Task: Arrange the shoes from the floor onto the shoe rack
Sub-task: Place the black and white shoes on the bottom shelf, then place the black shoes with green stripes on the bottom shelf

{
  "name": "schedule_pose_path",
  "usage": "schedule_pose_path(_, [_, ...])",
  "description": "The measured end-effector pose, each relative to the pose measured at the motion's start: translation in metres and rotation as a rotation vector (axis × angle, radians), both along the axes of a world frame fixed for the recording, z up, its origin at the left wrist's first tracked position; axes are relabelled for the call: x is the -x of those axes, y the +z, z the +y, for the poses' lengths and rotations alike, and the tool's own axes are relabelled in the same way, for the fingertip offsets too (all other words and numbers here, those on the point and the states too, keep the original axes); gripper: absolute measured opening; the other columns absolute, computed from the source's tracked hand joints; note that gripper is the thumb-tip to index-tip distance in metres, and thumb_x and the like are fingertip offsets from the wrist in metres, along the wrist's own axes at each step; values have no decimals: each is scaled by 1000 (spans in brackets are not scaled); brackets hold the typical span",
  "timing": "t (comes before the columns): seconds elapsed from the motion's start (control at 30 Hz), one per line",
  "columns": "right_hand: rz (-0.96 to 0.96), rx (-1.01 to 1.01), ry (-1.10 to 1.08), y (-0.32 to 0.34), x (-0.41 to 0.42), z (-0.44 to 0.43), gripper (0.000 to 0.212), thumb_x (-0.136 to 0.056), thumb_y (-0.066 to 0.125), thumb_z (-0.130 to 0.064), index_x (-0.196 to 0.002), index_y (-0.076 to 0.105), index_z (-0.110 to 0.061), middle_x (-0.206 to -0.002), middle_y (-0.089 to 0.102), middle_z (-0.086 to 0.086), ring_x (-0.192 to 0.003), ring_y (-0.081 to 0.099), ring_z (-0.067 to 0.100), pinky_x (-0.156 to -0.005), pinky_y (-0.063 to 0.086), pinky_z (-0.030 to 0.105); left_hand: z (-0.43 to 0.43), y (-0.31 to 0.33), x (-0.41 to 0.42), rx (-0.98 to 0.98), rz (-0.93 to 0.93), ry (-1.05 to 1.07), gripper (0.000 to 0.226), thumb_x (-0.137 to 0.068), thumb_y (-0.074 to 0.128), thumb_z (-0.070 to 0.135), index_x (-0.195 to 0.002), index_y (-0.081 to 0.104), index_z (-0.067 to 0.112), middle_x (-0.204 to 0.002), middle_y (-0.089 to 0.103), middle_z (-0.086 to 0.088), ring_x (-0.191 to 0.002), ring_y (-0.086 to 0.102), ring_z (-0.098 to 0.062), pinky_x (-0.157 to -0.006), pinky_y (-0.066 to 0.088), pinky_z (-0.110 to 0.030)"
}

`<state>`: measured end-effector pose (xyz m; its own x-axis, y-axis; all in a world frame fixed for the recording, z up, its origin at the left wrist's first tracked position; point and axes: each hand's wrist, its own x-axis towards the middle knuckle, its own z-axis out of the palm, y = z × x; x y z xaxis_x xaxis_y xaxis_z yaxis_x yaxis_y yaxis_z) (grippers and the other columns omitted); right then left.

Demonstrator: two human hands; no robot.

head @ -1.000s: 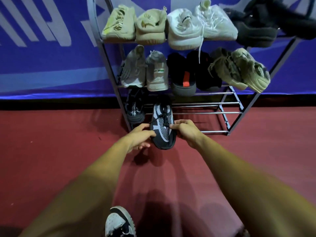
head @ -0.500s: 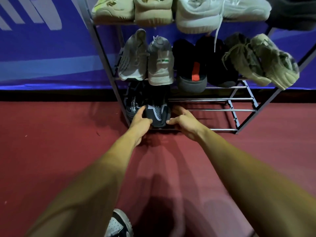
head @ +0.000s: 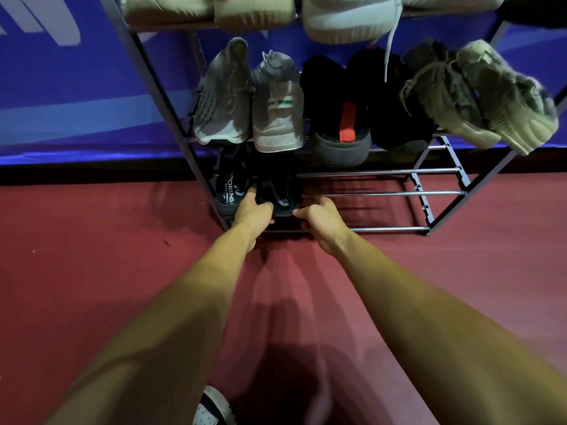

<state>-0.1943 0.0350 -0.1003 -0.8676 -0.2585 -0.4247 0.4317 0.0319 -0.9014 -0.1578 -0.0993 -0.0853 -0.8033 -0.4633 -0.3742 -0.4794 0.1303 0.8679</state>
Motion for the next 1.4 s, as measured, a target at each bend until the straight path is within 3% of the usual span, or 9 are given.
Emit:
schedule_pose_path(0.1, [2, -28, -22, 4, -5, -2, 37, -86, 59, 5, -119, 57, -12, -83, 63, 1, -64, 53, 9, -51, 38, 20, 3, 1, -2, 9, -62, -17, 69, -94, 49, 20, -154, 18, 37, -126, 56, 5, -70, 66, -15, -73, 51, -26])
schedule_pose_path(0.23, [57, -146, 52, 13, -18, 2, 49, -88, 58, 4, -134, 53, -11, -83, 63, -1, -65, 55, 10, -43, 37, 13, 7, 4, -17, -20, -125, -42, 70, -96, 48, 20, -154, 15, 39, -91, 70, -3, -57, 56, -10, -43, 36, -19])
schedule_pose_path(0.4, [64, -332, 127, 22, -45, 31, 39, -89, 62, -4, -127, 59, -10, -78, 61, 3, -58, 53, 10, -45, 37, 18, 16, 11, -46, 58, -190, -117, 79, -87, 47, 9, -153, 18, 41, -87, 73, -3, -63, 60, -13, -45, 37, -21])
schedule_pose_path(0.5, [73, -412, 187, 24, -60, 56, 37, -91, 62, -5, -128, 58, -8, -93, 63, 9, -63, 57, 15, -48, 35, 21, 34, 20, -62, 116, -189, -204, 78, -87, 47, 9, -154, 18, 38, -91, 73, -5, -69, 63, -15, -48, 38, -21])
schedule_pose_path(0.8, [73, -684, 289, 1, -91, 165, 39, -88, 68, -10, -126, 60, -6, -96, 69, 16, -77, 63, 25, -46, 43, 16, 110, -16, -88, 327, -341, -603, 51, -92, 48, 8, -141, 44, 21, -90, 65, -7, -56, 56, -14, -34, 28, -10])
schedule_pose_path(0.93, [74, -841, 323, -15, -107, 223, 40, -88, 68, -21, -127, 63, -12, -118, 70, 15, -101, 65, 27, -85, 46, 26, 161, -35, -80, 360, -359, -773, 46, -90, 51, 11, -135, 50, 22, -92, 71, -12, -62, 59, -22, -43, 34, -17])
schedule_pose_path(1.0, [72, -923, 313, -22, -116, 251, 38, -90, 64, -27, -125, 65, -12, -127, 66, 12, -117, 60, 30, -94, 44, 30, 190, -45, -75, 350, -358, -844, 46, -89, 51, 13, -134, 51, 23, -99, 73, -18, -69, 59, -24, -48, 36, -21])
schedule_pose_path(1.23, [-10, -1045, 329, -56, -128, 312, 44, -85, 68, -23, -126, 63, -10, -127, 64, 16, -116, 59, 32, -85, 45, 29, 268, -77, -74, 336, -416, -1039, 43, -92, 47, 10, -132, 49, 24, -87, 63, -9, -64, 56, -22, -51, 37, -24])
schedule_pose_path(1.4, [-11, -1112, 387, -76, -130, 330, 46, -79, 69, -21, -123, 64, -10, -119, 68, 14, -110, 62, 32, -85, 52, 35, 301, -102, -75, 299, -465, -1086, 52, -88, 47, 10, -137, 48, 26, -97, 71, -14, -74, 61, -26, -78, 53, -36])
